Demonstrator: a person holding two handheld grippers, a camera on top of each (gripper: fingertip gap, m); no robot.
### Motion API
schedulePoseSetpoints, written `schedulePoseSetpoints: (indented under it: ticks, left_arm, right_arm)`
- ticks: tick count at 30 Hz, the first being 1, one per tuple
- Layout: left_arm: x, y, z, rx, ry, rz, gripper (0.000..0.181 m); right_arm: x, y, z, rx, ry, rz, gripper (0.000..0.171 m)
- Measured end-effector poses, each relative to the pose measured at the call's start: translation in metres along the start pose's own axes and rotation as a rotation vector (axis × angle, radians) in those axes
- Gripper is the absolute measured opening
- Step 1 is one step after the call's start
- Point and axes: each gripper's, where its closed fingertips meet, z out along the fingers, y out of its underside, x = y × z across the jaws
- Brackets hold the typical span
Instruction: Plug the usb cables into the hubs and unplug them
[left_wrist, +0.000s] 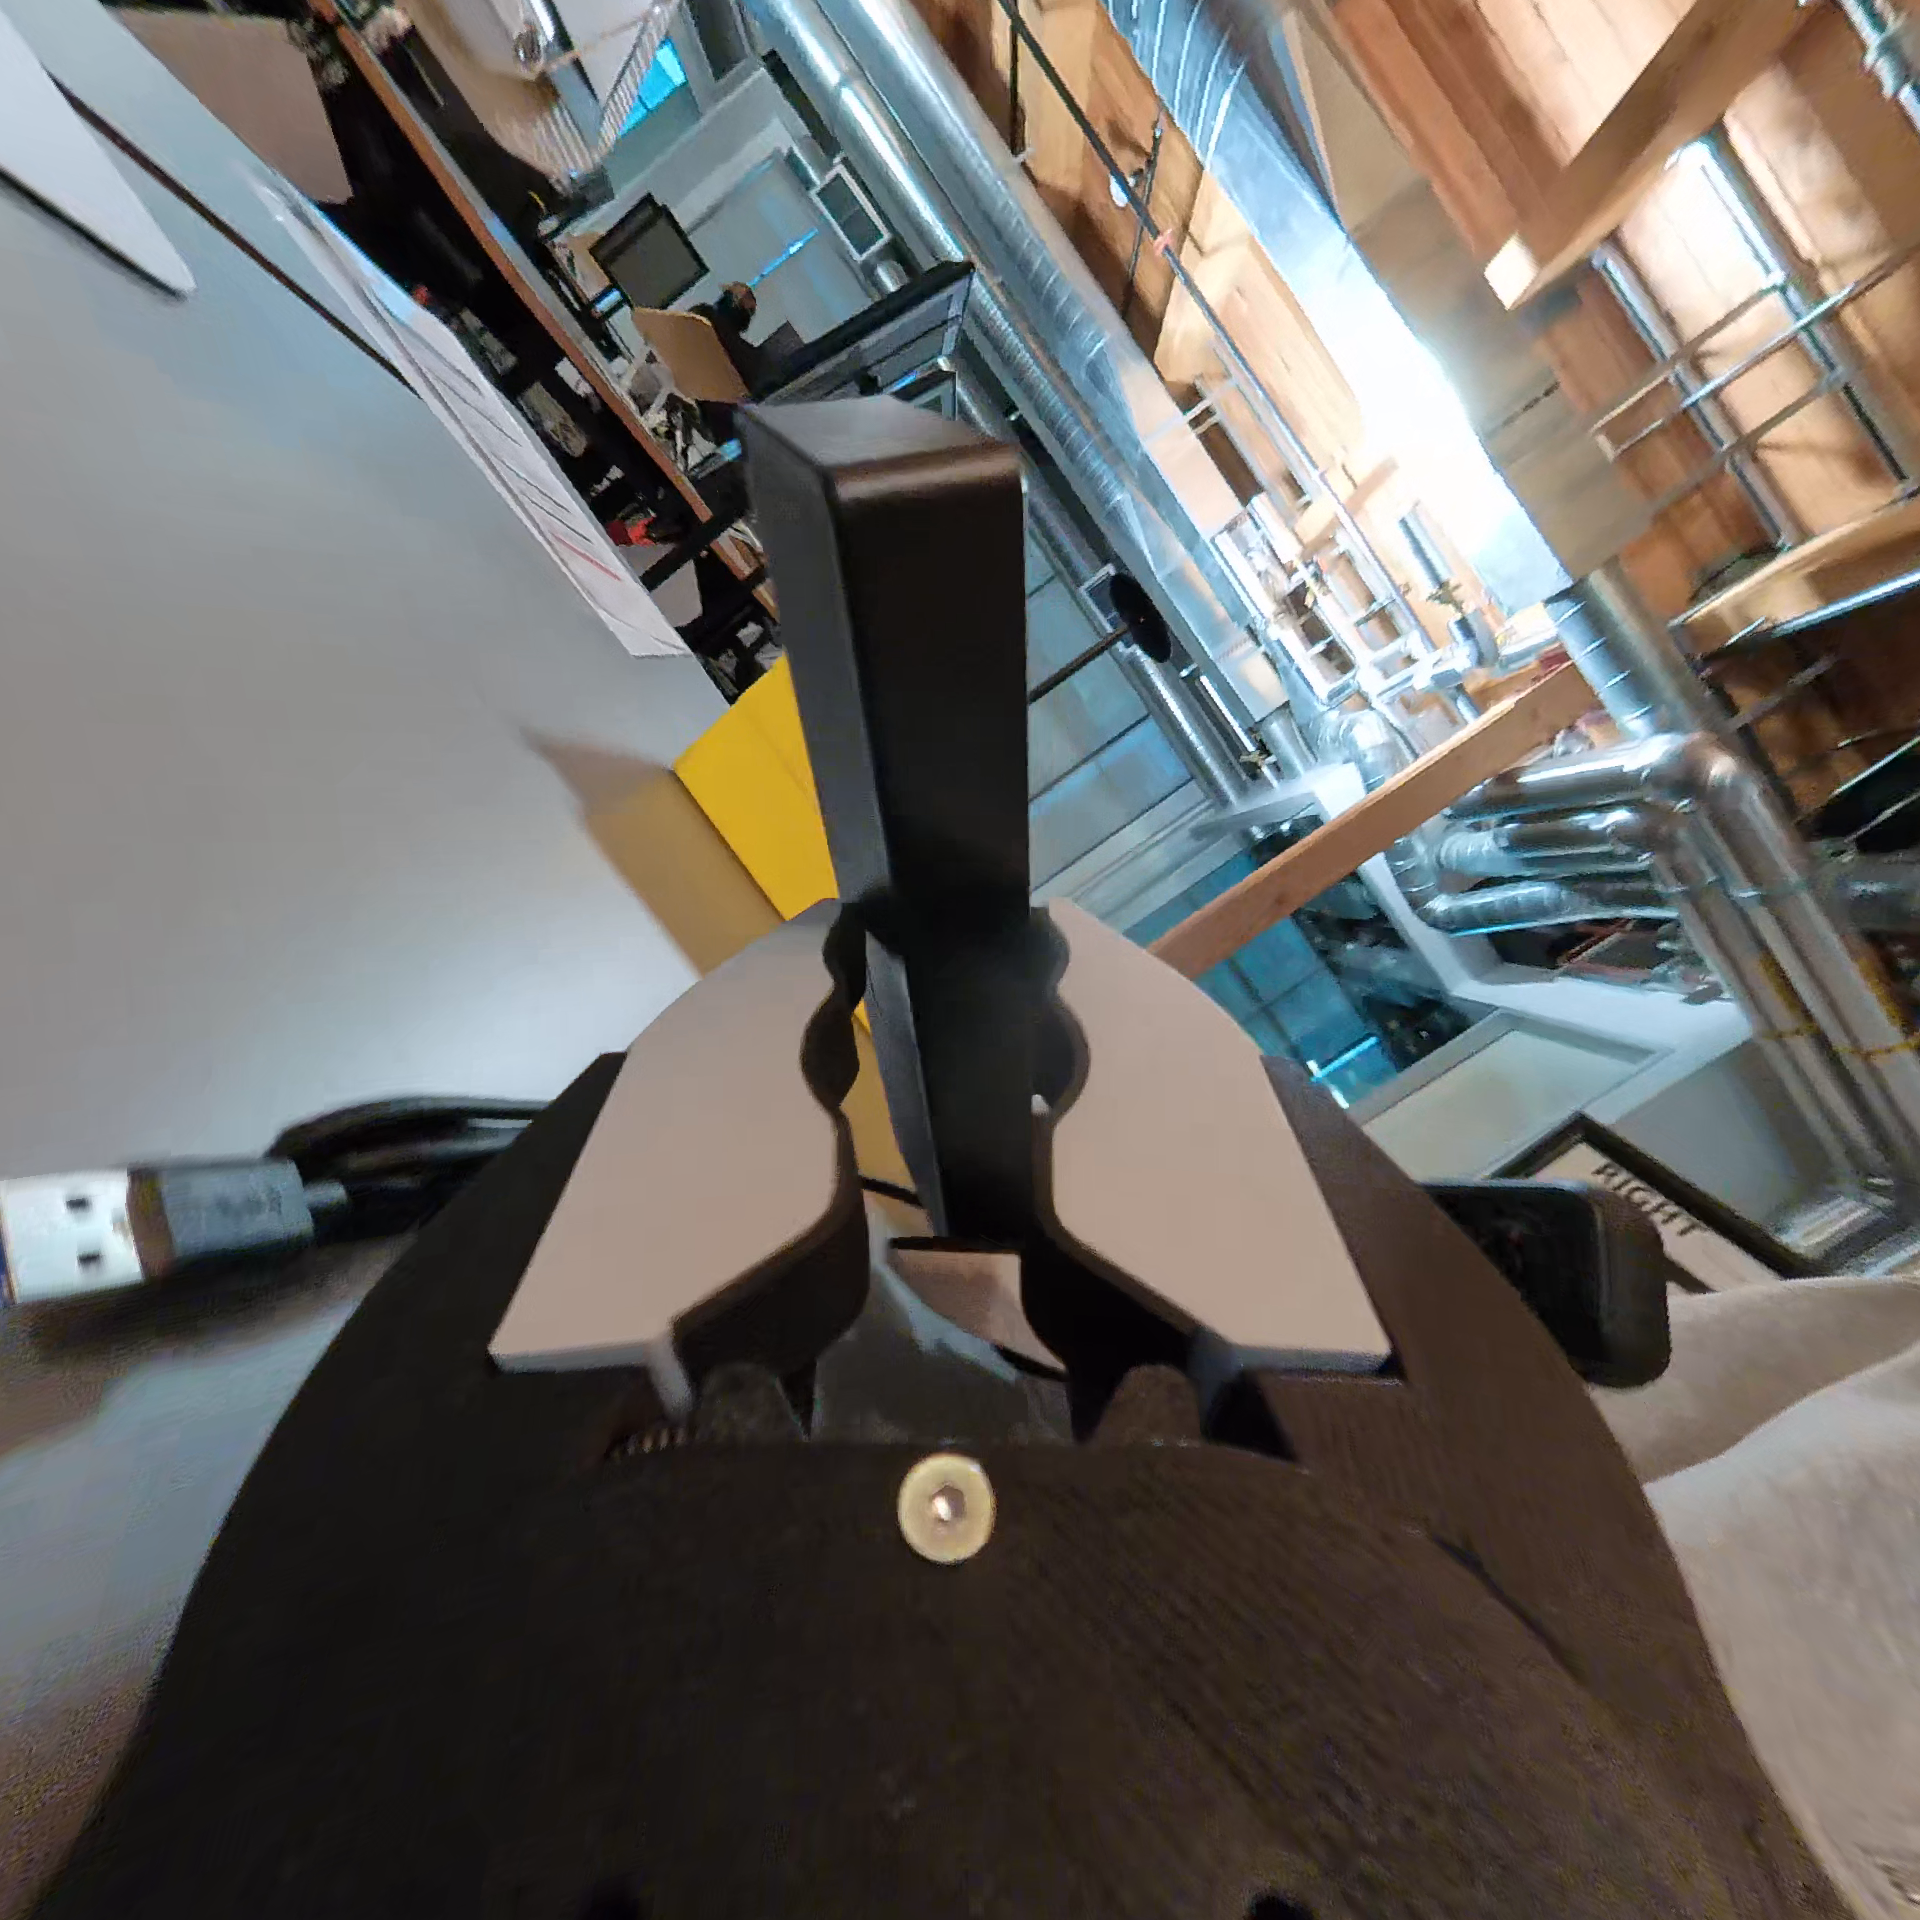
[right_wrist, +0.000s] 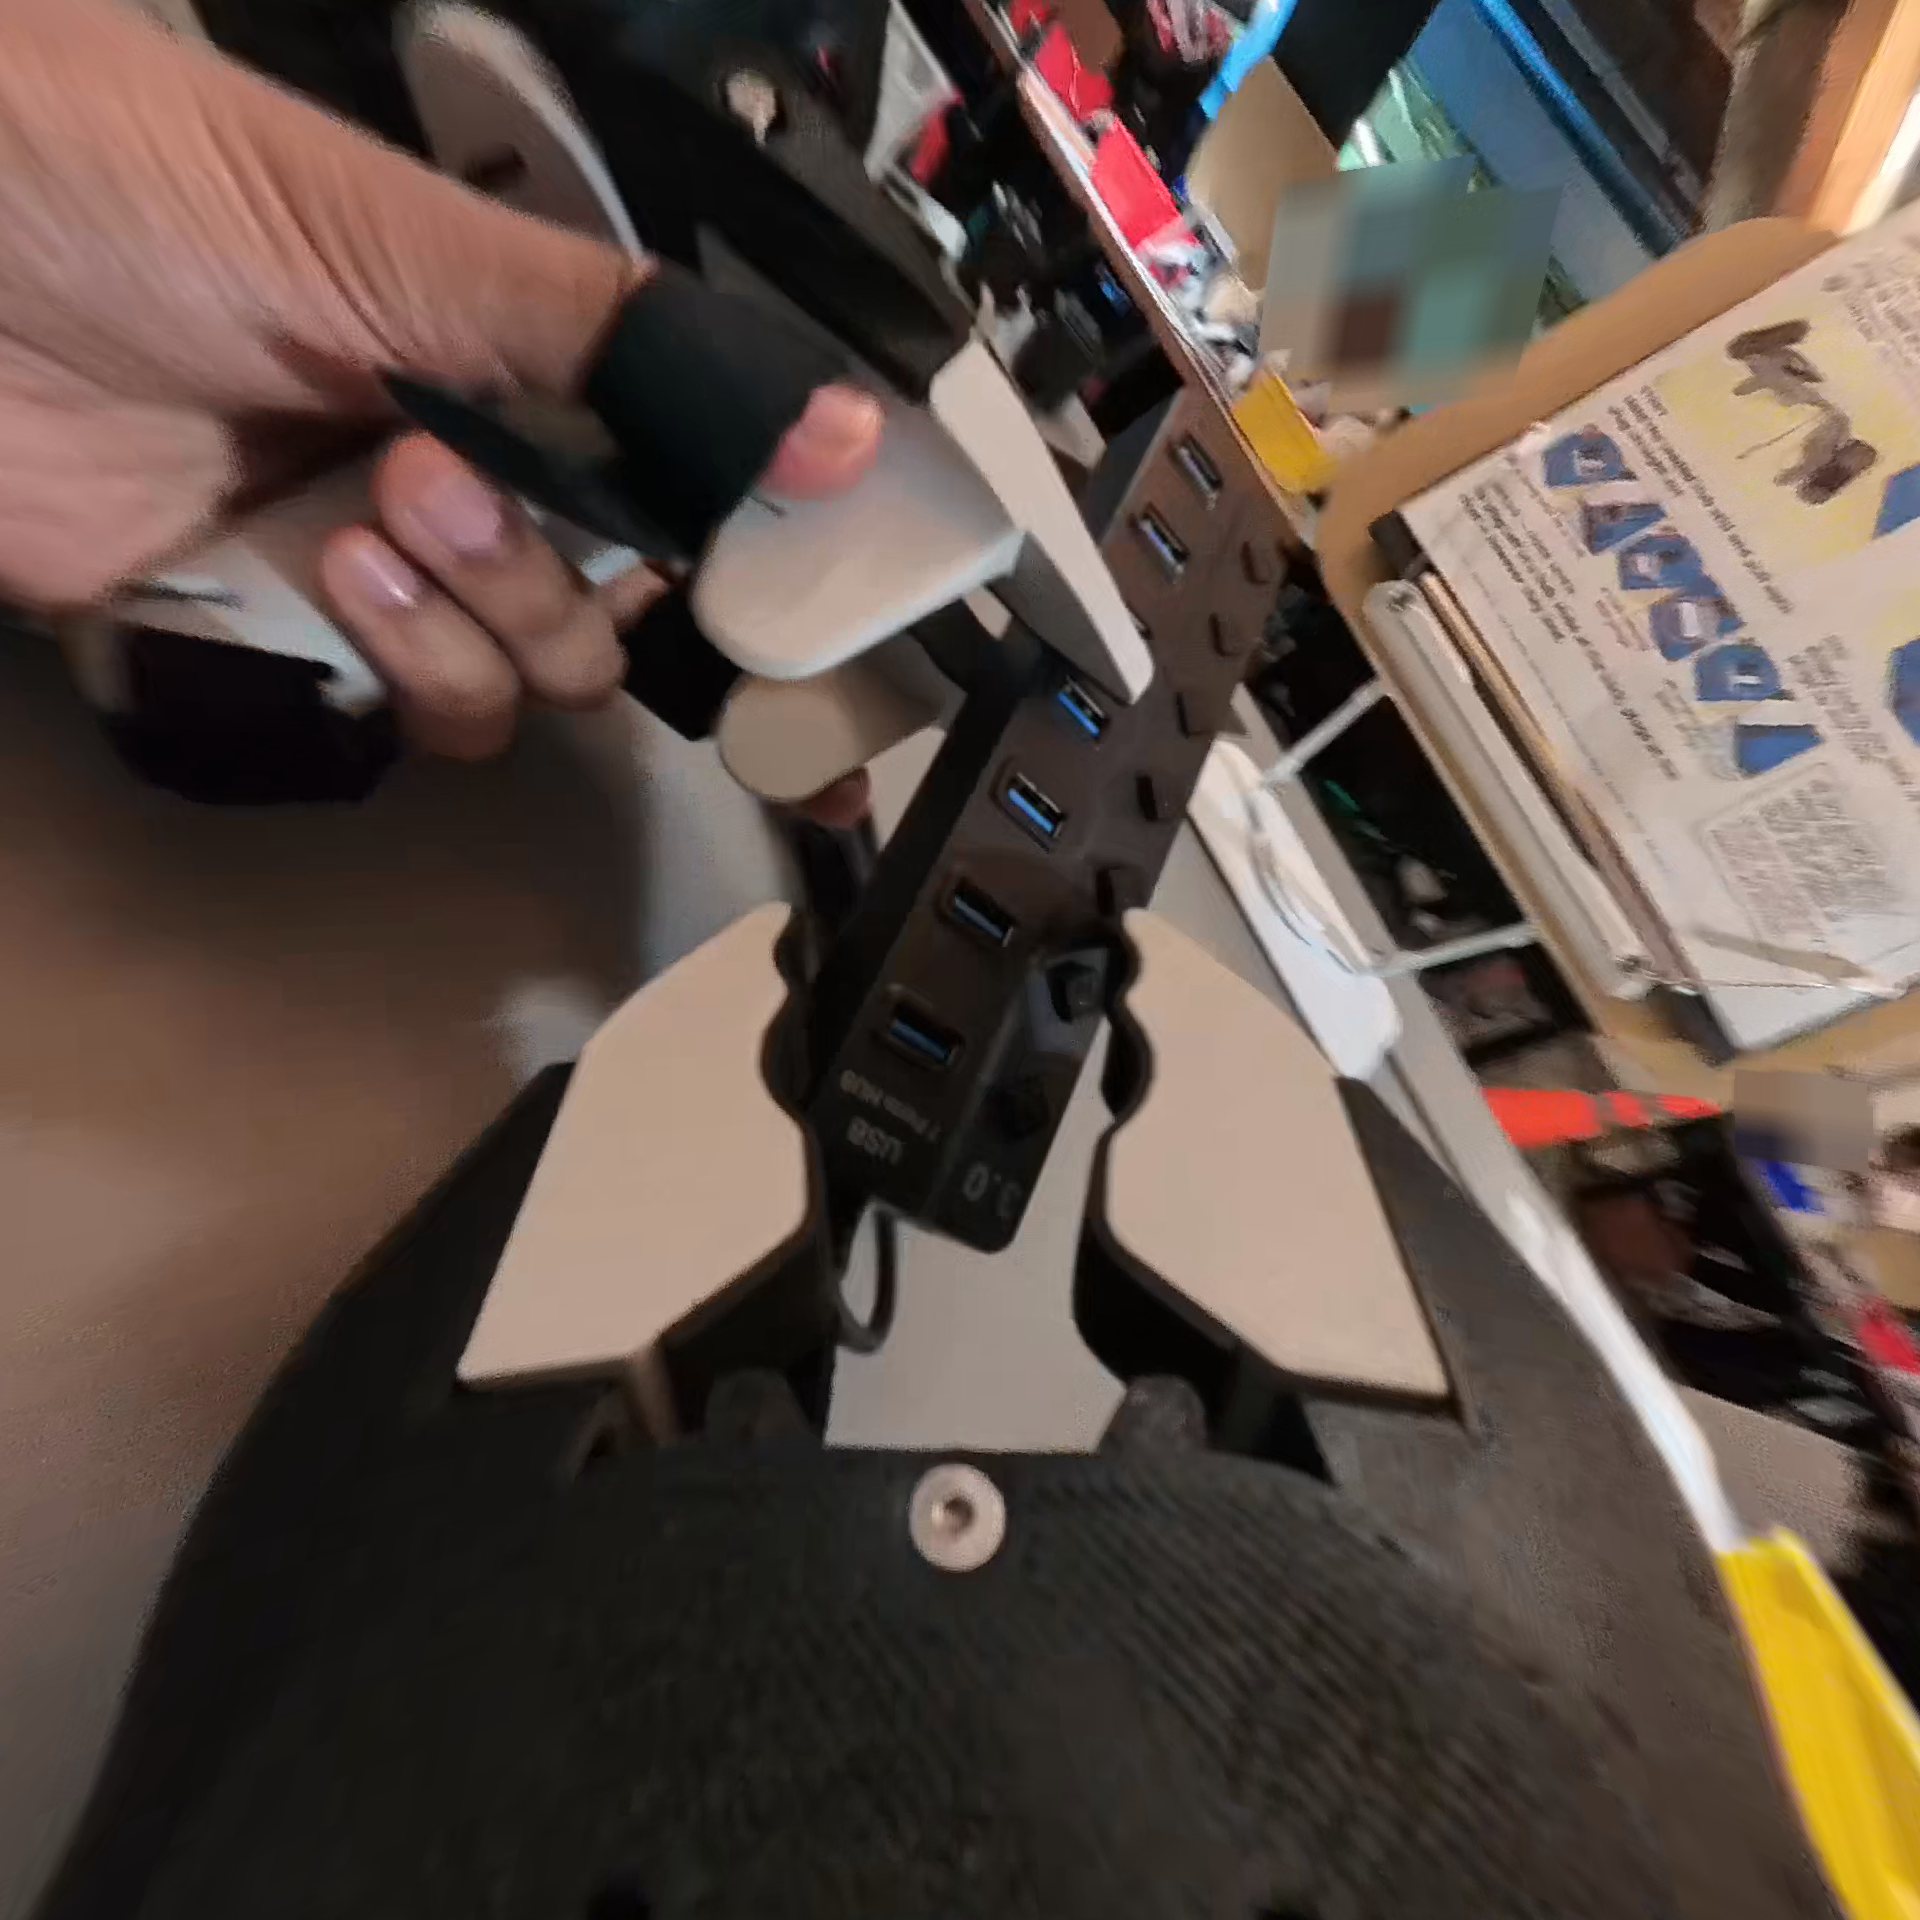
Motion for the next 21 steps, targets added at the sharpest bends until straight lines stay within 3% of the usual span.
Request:
schedulePoseSetpoints:
  ticks: [2,10,21]
  left_arm:
    - [0.002,-0.005,-0.003,-0.002,-0.001,0.055,0.029]
    - [0.02,-0.013,-0.009,-0.041,0.071,0.205,0.027]
    - [0.029,-0.007,-0.005,-0.05,0.17,0.146,0.025]
  right_arm:
    - [-0.003,-0.011,-0.006,0.085,-0.068,0.095,0.039]
    - [0.02,-0.03,-0.023,0.289,-0.181,0.491,0.036]
    - [0.022,-0.021,-0.022,0.365,-0.482,1.021,0.04]
